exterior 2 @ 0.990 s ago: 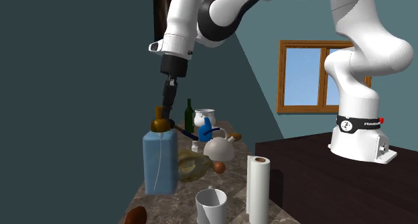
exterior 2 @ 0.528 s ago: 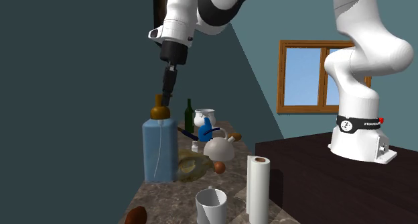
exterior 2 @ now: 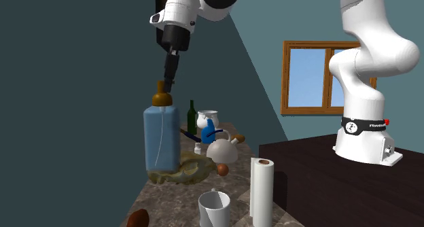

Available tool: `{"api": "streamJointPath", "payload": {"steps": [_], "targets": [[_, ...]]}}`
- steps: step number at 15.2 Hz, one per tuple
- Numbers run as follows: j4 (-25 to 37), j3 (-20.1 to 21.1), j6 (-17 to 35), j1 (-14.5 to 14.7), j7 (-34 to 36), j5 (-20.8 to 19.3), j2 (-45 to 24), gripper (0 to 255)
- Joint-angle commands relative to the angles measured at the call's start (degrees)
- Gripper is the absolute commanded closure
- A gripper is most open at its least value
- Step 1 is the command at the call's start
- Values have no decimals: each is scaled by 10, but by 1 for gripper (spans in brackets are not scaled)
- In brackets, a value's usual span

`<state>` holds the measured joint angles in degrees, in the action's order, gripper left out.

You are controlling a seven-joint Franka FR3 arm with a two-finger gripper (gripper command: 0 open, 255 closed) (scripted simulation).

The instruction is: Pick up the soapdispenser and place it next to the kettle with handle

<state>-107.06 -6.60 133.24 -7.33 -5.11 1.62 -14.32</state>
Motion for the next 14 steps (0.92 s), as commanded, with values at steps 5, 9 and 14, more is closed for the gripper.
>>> {"api": "streamJointPath", "payload": {"steps": [5, 9, 14], "targets": [[24, -1, -42, 0, 1, -3, 18, 255], [43, -2, -70, 0, 2, -4, 27, 255], [71, -2, -106, 1, 3, -6, 36, 255]]}}
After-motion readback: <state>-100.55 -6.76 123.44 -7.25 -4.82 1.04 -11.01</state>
